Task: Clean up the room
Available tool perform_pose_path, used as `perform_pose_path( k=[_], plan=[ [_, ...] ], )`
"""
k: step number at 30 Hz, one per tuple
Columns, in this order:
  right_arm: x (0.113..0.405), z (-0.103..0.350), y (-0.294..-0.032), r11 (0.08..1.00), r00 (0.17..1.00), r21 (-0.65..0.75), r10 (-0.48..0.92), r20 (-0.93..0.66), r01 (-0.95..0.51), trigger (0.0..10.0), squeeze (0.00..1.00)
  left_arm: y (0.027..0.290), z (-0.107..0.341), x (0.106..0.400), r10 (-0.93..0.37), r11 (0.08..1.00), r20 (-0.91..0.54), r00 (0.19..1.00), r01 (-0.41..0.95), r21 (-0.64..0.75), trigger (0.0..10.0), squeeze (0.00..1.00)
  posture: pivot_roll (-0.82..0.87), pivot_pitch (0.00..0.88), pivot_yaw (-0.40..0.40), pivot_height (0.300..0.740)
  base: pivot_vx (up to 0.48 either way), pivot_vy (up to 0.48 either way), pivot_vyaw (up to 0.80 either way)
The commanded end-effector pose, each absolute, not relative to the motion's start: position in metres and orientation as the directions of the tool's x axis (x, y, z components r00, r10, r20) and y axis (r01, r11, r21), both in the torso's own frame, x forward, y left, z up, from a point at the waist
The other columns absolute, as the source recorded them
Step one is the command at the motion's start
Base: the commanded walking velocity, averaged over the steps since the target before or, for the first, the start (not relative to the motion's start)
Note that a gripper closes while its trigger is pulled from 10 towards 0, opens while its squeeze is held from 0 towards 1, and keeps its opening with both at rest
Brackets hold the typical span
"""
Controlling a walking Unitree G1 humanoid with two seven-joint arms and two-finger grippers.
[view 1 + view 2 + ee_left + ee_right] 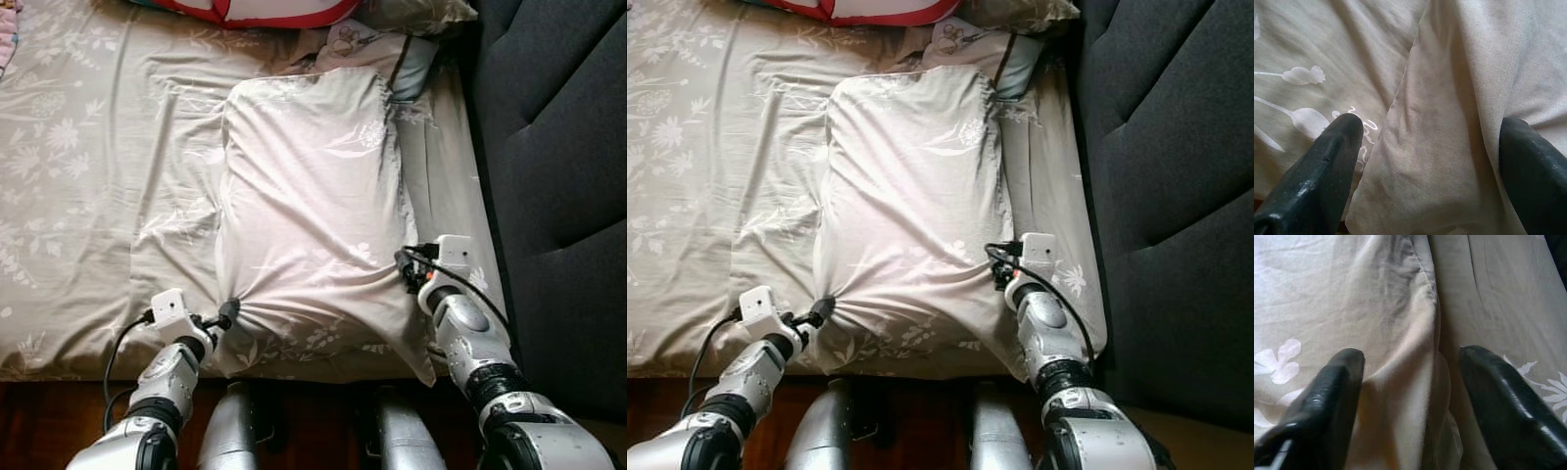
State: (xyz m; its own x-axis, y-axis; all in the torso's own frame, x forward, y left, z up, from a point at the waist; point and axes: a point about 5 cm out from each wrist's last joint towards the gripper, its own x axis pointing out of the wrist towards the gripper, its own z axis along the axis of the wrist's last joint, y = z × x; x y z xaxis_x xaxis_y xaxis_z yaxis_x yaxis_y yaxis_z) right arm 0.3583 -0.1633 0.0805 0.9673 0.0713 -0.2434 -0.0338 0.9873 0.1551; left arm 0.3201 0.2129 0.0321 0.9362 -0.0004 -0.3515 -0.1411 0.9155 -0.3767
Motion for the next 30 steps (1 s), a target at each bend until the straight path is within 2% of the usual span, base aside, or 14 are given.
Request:
perform_pose_path(
  k=[1,7,11,16,17,18,19,25,30],
  plan=[
    [0.349,0.067,-0.167,0.985,0.955,0.175,0.068,-0.289,-0.017,10.0,1.0,0.211,0.02,0.311,-0.014,0.913,-0.401,0.916,-0.152,-0.379,10.0,0.0,-0.22,0.367,-0.007,0.672,0.0,0.0,0.0],
    [0.345,0.061,-0.167,0.977,0.941,0.207,0.112,-0.32,-0.046,10.0,1.0,0.211,0.019,0.31,-0.015,0.913,-0.403,0.915,-0.151,-0.379,10.0,0.0,-0.22,0.366,-0.009,0.672,0.0,0.0,0.0],
    [0.341,0.052,-0.171,0.99,0.923,0.135,0.096,-0.373,-0.048,10.0,1.0,0.211,0.018,0.31,-0.015,0.913,-0.404,0.914,-0.152,-0.379,10.0,0.0,-0.21,0.363,-0.01,0.672,0.0,0.0,0.0],
    [0.336,0.045,-0.167,0.985,0.901,0.162,0.123,-0.416,-0.059,10.0,1.0,0.211,0.019,0.309,-0.015,0.913,-0.401,0.916,-0.151,-0.38,10.0,0.0,-0.21,0.362,-0.01,0.672,0.0,0.0,0.0],
    [0.334,0.041,-0.166,0.984,0.889,0.166,0.135,-0.437,-0.068,10.0,0.64,0.212,0.019,0.31,-0.014,0.913,-0.398,0.917,-0.15,-0.379,10.0,0.0,-0.21,0.362,-0.008,0.672,0.0,0.0,0.0],
    [0.333,0.039,-0.165,0.982,0.883,0.173,0.145,-0.447,-0.074,10.0,0.64,0.212,0.019,0.31,-0.014,0.913,-0.396,0.918,-0.15,-0.379,10.0,0.0,-0.21,0.362,-0.008,0.672,0.0,0.0,0.0],
    [0.331,0.036,-0.164,0.981,0.875,0.174,0.153,-0.46,-0.081,10.0,0.0,0.212,0.02,0.31,-0.014,0.913,-0.391,0.92,-0.147,-0.38,10.0,0.0,-0.21,0.363,-0.007,0.672,0.0,0.0,0.0],
    [0.317,0.016,-0.158,0.969,0.811,0.228,0.206,-0.548,-0.092,10.0,0.0,0.209,0.034,0.321,-0.037,0.911,-0.326,0.945,-0.103,-0.4,10.0,0.0,-0.2,0.363,-0.005,0.672,0.0,0.0,0.0],
    [0.307,0.004,-0.162,0.988,0.787,0.138,0.143,-0.6,-0.074,10.0,0.0,0.206,0.04,0.326,-0.051,0.912,-0.3,0.952,-0.078,-0.402,10.0,0.0,-0.18,0.366,-0.002,0.672,0.0,0.0,0.0]
  ],
)
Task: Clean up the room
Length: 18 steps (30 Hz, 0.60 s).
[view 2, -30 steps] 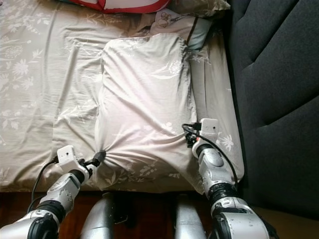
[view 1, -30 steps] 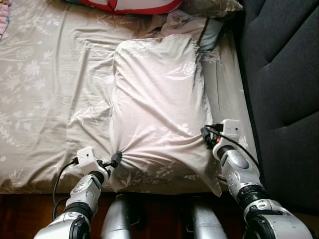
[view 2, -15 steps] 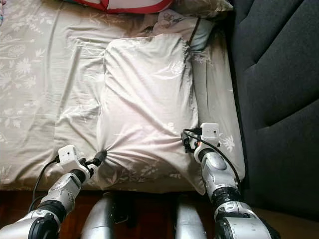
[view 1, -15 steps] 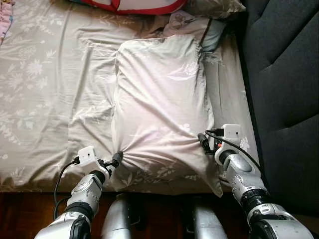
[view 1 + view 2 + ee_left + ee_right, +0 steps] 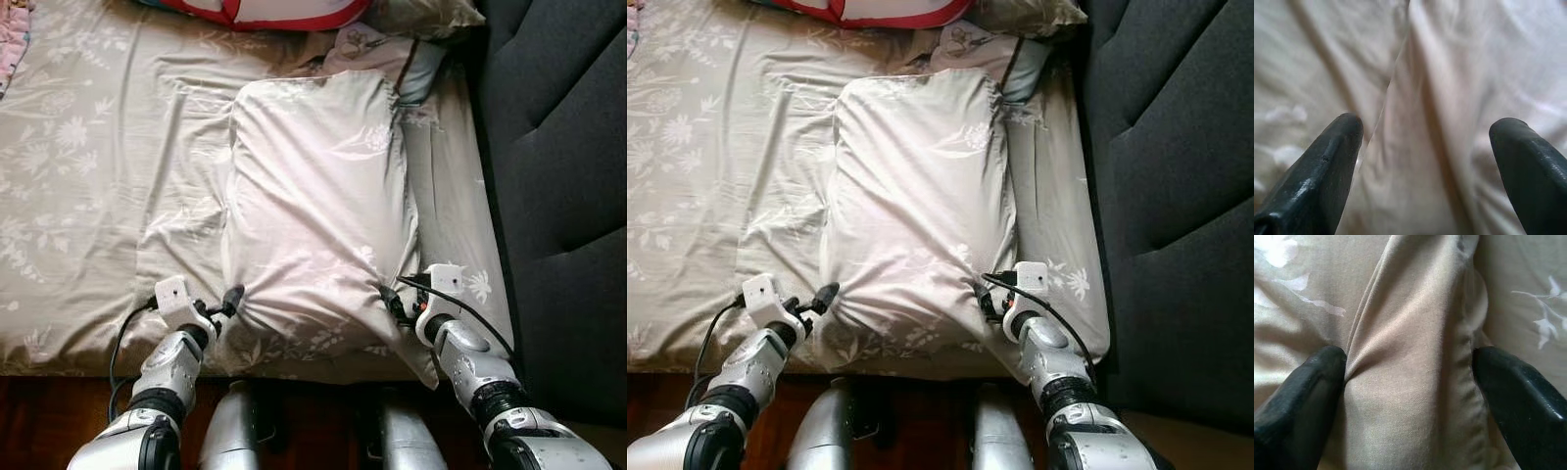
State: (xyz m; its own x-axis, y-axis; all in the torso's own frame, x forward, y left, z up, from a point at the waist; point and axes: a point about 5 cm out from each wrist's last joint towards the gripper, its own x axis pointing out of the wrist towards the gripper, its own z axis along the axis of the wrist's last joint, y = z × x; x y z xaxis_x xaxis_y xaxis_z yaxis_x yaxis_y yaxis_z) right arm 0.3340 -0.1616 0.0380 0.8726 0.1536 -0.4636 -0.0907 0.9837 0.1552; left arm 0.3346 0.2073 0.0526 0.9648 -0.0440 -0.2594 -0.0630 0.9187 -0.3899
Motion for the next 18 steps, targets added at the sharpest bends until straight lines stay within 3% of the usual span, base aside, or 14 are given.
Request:
perform_pose_path(
  k=[1,12,18],
  plan=[
    [0.306,0.002,-0.162,0.988,0.783,0.136,0.14,-0.606,-0.071,10.0,0.0,0.206,0.041,0.326,-0.053,0.913,-0.296,0.954,-0.074,-0.402,10.0,0.0,-0.18,0.367,-0.001,0.672,0.0,0.0,0.0],
    [0.29,-0.016,-0.156,0.991,0.742,0.126,0.118,-0.661,-0.045,10.0,0.0,0.207,0.054,0.33,-0.079,0.917,-0.229,0.97,-0.019,-0.399,10.0,0.0,-0.12,0.39,0.012,0.672,0.0,0.0,0.0],
    [0.283,-0.023,-0.145,0.981,0.726,0.196,0.137,-0.674,-0.003,10.0,0.0,0.209,0.069,0.333,-0.085,0.916,-0.163,0.983,0.013,-0.401,10.0,0.0,-0.06,0.405,0.032,0.672,0.0,0.0,0.0]
  ],
)
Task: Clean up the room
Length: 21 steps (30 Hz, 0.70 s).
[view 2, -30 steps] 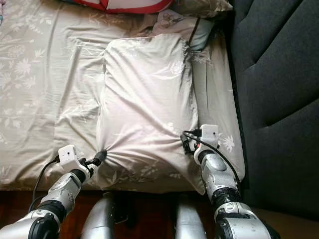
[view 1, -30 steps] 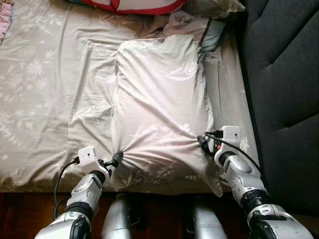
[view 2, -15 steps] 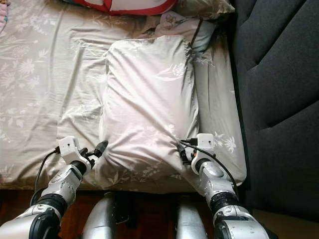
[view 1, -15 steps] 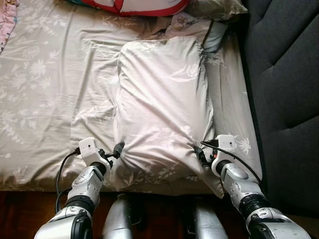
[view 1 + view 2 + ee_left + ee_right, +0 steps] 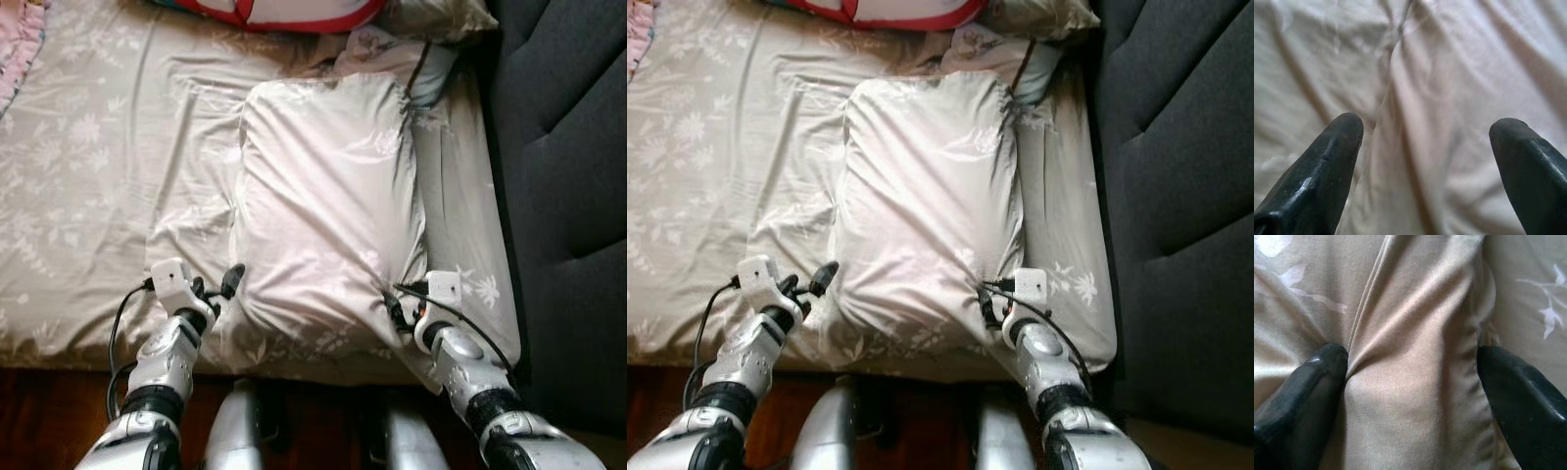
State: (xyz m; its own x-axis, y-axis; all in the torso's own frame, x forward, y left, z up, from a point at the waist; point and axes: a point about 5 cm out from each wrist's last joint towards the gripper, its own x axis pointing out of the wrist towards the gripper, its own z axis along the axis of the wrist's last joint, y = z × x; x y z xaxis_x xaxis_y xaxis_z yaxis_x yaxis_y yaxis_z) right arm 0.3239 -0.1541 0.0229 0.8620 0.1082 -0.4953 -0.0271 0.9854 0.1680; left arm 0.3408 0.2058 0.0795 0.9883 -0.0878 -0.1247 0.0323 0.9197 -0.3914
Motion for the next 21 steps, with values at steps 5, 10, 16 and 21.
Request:
perform_pose_path(
  k=[5,10,16,21],
  plan=[
    [0.278,-0.027,-0.138,0.973,0.709,0.23,0.142,-0.691,0.029,10.0,0.0,0.21,0.093,0.337,-0.083,0.918,-0.079,0.993,0.046,-0.394,10.0,0.0,-0.04,0.408,0.041,0.672,0.0,0.0,0.0],
    [0.27,-0.035,-0.138,0.978,0.679,0.205,0.127,-0.723,0.034,10.0,0.0,0.21,0.119,0.338,-0.084,0.919,-0.004,0.996,0.076,-0.387,10.0,0.0,-0.01,0.419,0.051,0.672,0.0,0.0,0.0],
    [0.259,-0.043,-0.137,0.98,0.655,0.197,0.136,-0.743,0.02,0.0,0.0,0.208,0.132,0.336,-0.095,0.917,0.027,0.995,0.098,-0.386,10.0,0.0,-0.01,0.419,0.051,0.672,0.0,0.0,0.0],
    [0.256,-0.045,-0.137,0.98,0.647,0.195,0.13,-0.751,0.03,0.0,0.0,0.207,0.137,0.335,-0.102,0.917,0.032,0.994,0.107,-0.385,10.0,0.0,-0.01,0.424,0.059,0.672,0.0,0.0,0.0]
  ],
)
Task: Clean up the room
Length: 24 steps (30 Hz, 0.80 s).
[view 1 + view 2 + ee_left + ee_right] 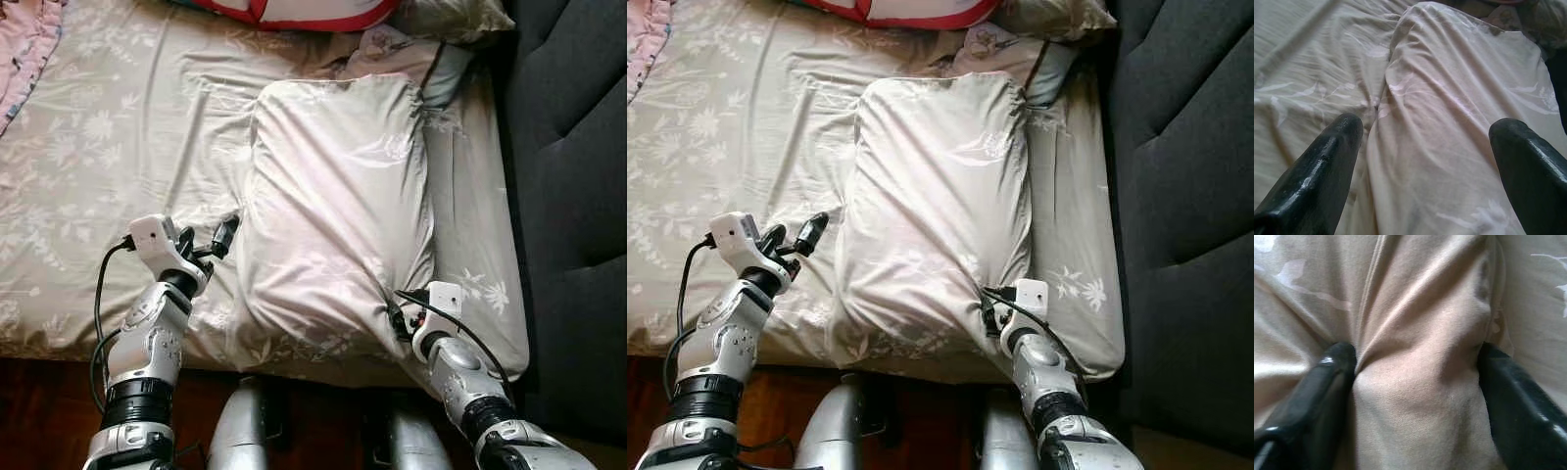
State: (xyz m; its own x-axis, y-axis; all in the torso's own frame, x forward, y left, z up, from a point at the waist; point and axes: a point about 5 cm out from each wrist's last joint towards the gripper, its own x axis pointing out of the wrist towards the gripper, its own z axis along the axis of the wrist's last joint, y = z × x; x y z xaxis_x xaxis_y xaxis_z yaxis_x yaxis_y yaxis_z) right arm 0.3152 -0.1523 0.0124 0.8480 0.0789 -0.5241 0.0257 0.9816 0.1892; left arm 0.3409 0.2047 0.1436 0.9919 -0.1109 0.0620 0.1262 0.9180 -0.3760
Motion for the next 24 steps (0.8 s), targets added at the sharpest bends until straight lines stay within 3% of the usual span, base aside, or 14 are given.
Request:
perform_pose_path(
  k=[1,24],
  plan=[
    [0.255,-0.046,-0.137,0.98,0.646,0.195,0.13,-0.752,0.03,0.0,0.0,0.207,0.138,0.335,-0.103,0.917,0.032,0.994,0.108,-0.384,10.0,0.0,-0.01,0.426,0.06,0.672,0.0,0.0,0.0],
    [0.255,-0.046,-0.137,0.981,0.652,0.191,0.126,-0.748,0.029,0.0,0.0,0.203,0.149,0.326,-0.1,0.918,0.01,0.995,0.096,-0.385,10.0,0.0,-0.01,0.414,0.065,0.672,0.0,0.0,0.0]
  ],
)
